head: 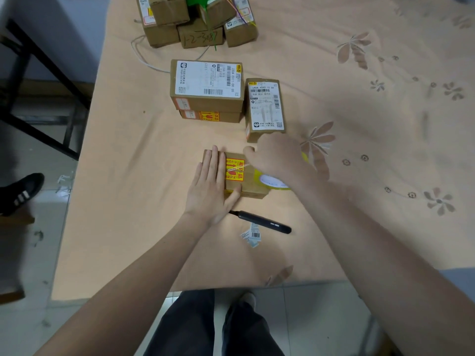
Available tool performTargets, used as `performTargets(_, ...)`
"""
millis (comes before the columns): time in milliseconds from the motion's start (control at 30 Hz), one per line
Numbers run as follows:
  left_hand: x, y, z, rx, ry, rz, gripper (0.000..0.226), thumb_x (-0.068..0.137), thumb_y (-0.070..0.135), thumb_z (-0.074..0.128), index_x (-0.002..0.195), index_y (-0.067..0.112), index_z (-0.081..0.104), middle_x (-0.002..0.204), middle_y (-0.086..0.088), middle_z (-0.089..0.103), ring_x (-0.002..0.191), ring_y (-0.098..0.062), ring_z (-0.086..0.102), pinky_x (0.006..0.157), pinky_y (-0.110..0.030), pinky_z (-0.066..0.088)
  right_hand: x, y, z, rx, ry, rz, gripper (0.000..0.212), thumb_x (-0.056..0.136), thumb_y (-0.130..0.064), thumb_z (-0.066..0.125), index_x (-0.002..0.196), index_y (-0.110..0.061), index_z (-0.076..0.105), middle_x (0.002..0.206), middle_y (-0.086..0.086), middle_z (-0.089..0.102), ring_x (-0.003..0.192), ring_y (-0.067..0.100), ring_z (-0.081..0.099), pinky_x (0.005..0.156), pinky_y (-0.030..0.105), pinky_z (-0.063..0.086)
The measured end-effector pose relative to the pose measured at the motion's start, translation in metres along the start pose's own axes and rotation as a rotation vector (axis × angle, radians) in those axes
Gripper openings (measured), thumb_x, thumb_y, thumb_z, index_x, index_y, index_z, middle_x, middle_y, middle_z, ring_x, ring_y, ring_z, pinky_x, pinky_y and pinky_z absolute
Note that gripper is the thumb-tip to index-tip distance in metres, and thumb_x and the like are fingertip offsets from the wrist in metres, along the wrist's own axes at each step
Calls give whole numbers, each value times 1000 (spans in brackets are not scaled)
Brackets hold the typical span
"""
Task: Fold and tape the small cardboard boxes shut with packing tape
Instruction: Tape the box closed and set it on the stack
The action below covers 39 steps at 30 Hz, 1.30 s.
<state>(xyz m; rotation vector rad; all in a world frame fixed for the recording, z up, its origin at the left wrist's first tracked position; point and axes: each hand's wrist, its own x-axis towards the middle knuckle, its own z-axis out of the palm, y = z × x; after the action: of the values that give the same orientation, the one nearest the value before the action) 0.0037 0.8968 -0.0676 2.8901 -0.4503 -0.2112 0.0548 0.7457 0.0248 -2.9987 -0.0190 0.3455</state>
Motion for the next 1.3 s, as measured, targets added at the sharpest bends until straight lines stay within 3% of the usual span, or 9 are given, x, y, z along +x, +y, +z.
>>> performTargets(67,0,0,0,13,-16,-2,88,89,65,20,150,6,-5,158,-11,-12,146,-23,-11,117,-34,-4,-2,12,-5,73,-42,33,44,88,-46,42,59,-13,41,66,4,45,76,30,49,65,32,35)
performTargets(233,0,0,0,-8,-35,-1,100,84,73,24,150,6,-7,158,-11,-14,146,-24,-15,117,-36,-3,-22,58,0,379,-53,149,61,68,-81,43,60,-21,50,63,-7,51,73,18,55,71,36,45)
performTargets(367,-1,-2,1,-22,-31,10,102,82,75,23,150,5,-6,158,-12,-13,146,-23,-14,117,-38,0,-25,60,9,552,82,157,58,69,-72,62,50,-23,37,51,-8,33,53,6,35,57,28,31)
performTargets(533,-1,-4,0,-28,-38,10,105,80,78,20,150,4,-8,158,-10,-14,145,-21,-15,118,-37,1,-24,73,4,292,80,136,50,70,-65,65,59,-18,52,60,-2,48,67,23,52,56,31,32)
performTargets(633,-1,-2,0,-19,-49,32,106,80,79,18,149,5,-11,157,-10,-17,145,-21,-18,118,-37,-2,-31,84,9,77,121,133,56,73,-64,63,80,-9,68,91,7,66,91,30,60,65,29,32)
performTargets(833,0,-1,0,-6,-41,44,107,81,78,24,149,4,-10,157,-11,-18,144,-22,-17,117,-38,-2,-23,84,21,-67,78,140,63,77,-65,61,105,-9,66,114,8,63,108,28,57,86,33,40)
performTargets(1067,1,-3,3,15,-24,48,106,81,78,27,149,6,-11,157,-12,-17,145,-23,-17,117,-39,0,-21,79,25,-111,56,134,58,78,-59,64,97,-4,67,111,11,62,108,29,56,89,36,41)
performTargets(1167,2,-4,4,2,-11,86,97,82,76,30,151,22,-11,157,-15,-15,145,-27,-15,117,-43,4,-22,76,28,-97,46,158,55,78,-56,66,92,-3,64,105,13,61,105,30,56,85,37,40)
performTargets(1300,1,-5,4,32,-6,123,82,84,74,30,150,38,-3,157,-18,-14,145,-31,-12,117,-46,8,-18,73,30,-97,12,168,53,79,-53,67,98,-4,62,108,13,61,110,32,53,93,41,39)
